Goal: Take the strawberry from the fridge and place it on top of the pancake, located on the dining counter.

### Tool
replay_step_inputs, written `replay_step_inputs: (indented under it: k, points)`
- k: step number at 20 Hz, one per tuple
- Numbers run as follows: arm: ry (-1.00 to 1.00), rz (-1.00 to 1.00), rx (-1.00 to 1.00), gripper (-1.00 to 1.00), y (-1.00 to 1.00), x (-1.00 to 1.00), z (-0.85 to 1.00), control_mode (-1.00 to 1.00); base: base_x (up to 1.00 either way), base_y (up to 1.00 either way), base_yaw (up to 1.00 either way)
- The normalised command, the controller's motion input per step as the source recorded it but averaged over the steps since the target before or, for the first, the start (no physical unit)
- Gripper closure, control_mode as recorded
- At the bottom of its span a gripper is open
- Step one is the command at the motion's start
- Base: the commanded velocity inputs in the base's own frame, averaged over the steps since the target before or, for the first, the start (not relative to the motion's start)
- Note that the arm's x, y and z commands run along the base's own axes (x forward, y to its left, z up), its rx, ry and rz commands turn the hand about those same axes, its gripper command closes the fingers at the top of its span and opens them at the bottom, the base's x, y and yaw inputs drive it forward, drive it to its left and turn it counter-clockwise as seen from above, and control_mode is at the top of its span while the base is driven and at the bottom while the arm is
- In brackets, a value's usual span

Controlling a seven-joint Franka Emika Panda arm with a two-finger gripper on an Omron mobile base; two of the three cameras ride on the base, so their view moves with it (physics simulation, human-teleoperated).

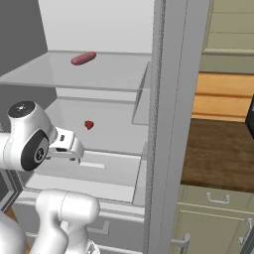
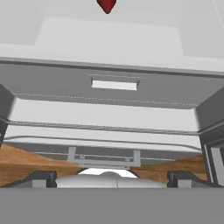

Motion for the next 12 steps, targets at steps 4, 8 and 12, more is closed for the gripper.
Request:
replay_step_inputs:
  k: [4,8,12]
  points:
    - [-0.12,0.00,-0.01,-1.00,0.12,0.16,0.00,-1.00,0.16,0.17,0.00]
    - [-0.33,0.00,0.00,-1.00,0.11,0.34,0.01,-1.00,0.00,0.00,0.00]
    - [-0.37,0.00,0.00,-1.00,0.05,0.30,0.06,-1.00,0.00,0.00,0.00]
